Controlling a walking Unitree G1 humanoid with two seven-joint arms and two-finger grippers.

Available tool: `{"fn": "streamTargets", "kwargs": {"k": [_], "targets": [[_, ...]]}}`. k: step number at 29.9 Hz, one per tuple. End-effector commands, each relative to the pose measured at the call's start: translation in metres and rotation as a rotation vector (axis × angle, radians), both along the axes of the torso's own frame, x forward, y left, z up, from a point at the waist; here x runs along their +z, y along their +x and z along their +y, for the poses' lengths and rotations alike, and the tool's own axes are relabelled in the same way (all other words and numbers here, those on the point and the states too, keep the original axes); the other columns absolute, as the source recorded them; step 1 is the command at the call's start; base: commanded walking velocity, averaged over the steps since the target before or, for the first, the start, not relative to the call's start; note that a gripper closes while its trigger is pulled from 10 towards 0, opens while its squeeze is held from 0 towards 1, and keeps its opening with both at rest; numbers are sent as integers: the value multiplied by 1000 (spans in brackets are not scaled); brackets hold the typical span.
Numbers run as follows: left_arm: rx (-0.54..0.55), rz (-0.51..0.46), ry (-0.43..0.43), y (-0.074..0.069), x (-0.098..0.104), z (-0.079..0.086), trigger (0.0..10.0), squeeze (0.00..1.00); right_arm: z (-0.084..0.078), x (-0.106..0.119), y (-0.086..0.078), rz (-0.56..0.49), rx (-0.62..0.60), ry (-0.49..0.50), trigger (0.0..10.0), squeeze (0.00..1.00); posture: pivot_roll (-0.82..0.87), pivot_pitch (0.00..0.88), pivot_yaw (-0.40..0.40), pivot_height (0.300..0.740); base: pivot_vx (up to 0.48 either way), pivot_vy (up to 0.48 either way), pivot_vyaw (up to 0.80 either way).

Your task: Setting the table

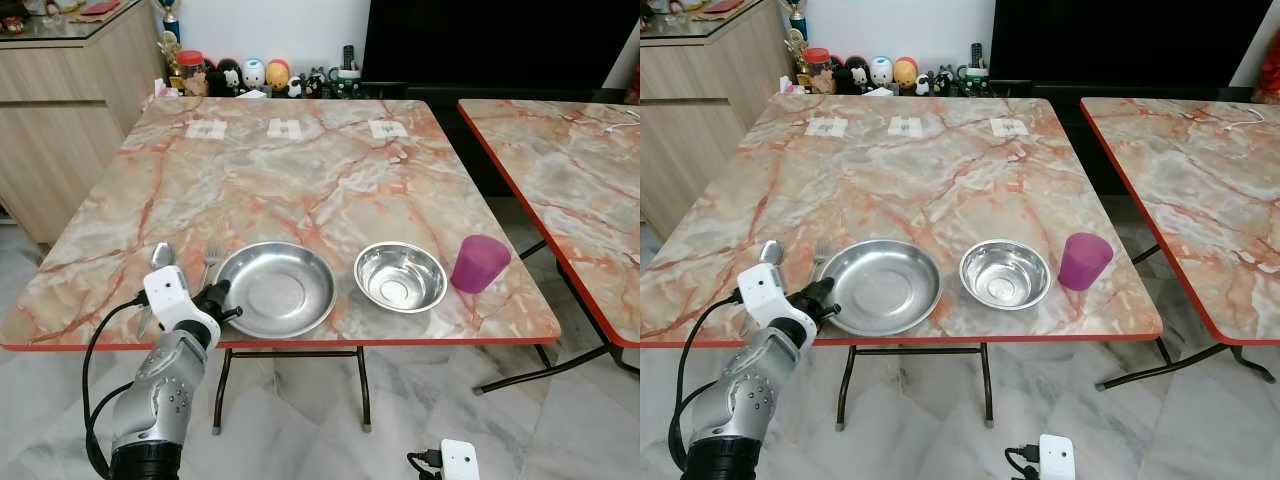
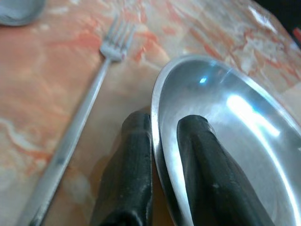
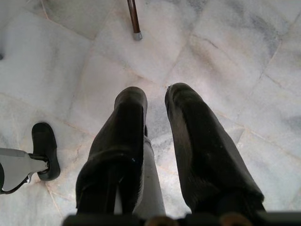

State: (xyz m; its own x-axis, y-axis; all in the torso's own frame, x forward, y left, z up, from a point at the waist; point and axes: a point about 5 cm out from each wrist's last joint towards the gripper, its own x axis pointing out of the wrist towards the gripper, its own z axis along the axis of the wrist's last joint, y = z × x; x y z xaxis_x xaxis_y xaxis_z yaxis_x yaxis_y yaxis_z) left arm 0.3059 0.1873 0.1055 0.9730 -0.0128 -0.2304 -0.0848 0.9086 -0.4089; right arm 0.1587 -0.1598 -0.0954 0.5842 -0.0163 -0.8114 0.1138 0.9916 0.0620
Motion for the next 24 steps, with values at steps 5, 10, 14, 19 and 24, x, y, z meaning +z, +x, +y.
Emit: {"fn": "streamTargets", "kwargs": {"k": [5, 10, 14, 19, 24], "targets": [[-38, 63, 44, 2, 2, -8, 10000, 0, -1, 0, -1, 3, -6, 0, 10000, 0, 122, 17, -42, 740, 0, 0, 0], [-48, 110, 72, 3, 3, -9, 10000, 0, -1, 0, 0, 3, -6, 1, 10000, 0, 131, 16, -40, 740, 0, 0, 0], [-61, 121, 72, 4, 6, -12, 10000, 0, 0, 0, 0, 2, -6, 4, 10000, 0, 132, 16, -38, 740, 0, 0, 0], [-75, 144, 74, 4, 7, -16, 10000, 0, 1, 0, 1, 0, -8, 6, 10000, 0, 136, 13, -32, 740, 0, 0, 0], [-89, 123, 119, 8, 18, -20, 10000, 0, 2, 0, 1, 0, -11, 7, 10000, 0, 135, 14, -31, 740, 0, 0, 0]]}}
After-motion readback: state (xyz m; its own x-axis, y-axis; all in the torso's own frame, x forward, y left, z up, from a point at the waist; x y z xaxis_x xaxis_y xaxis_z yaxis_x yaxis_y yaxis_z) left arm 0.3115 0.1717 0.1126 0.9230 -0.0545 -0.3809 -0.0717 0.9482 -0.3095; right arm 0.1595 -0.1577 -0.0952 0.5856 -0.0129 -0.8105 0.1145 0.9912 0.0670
